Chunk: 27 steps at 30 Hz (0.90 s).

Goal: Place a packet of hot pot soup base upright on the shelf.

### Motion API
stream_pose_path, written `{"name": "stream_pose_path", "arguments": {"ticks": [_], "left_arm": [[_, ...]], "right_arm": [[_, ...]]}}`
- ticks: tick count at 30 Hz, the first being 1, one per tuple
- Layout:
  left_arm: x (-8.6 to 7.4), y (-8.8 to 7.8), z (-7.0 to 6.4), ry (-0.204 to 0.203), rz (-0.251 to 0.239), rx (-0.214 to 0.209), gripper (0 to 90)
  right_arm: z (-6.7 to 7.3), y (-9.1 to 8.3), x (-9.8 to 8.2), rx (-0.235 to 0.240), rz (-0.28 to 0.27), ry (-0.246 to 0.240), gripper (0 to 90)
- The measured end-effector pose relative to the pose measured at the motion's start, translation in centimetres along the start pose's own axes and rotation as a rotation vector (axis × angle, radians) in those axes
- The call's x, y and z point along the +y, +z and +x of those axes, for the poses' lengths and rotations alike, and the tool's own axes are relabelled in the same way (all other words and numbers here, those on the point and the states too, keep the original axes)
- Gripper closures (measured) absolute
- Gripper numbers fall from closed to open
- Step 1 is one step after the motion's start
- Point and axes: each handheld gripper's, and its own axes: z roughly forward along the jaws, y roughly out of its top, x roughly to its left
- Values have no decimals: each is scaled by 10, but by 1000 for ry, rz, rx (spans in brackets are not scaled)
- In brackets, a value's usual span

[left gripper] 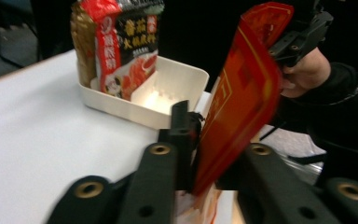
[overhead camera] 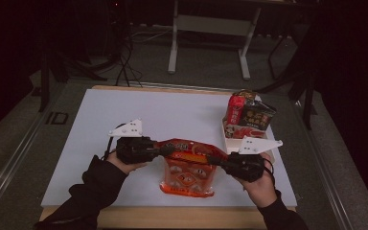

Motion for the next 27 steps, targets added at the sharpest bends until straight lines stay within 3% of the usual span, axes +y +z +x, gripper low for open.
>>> {"name": "stream_pose_path", "arguments": {"ticks": [1,5,9,10,12,14,15,21,27], "left_arm": [[0,-1,0,6,-10,6,774],[-1,-3,-3,20,-24,44,609],[-2,-5,-3,-6,-26,75,459],[-2,-5,-3,-6,-26,75,376],[-5,-7,-2,-30,-17,94,304],[-6,-6,-2,-31,-12,91,191],[-9,-6,-2,-34,2,111,163],[-19,-6,0,-80,-7,115,75],[-44,-4,1,-106,-24,173,22]], "right_arm": [[1,0,1,-2,-1,-6,900],[2,3,7,5,14,-29,900],[3,3,13,2,15,-46,900],[3,3,13,2,15,-46,900],[3,0,19,5,0,-56,900],[3,-2,22,4,-2,-59,900],[3,-6,27,-1,-11,-66,900],[1,-17,37,-29,-40,-84,900],[-13,-45,55,-73,-137,-62,900]]}}
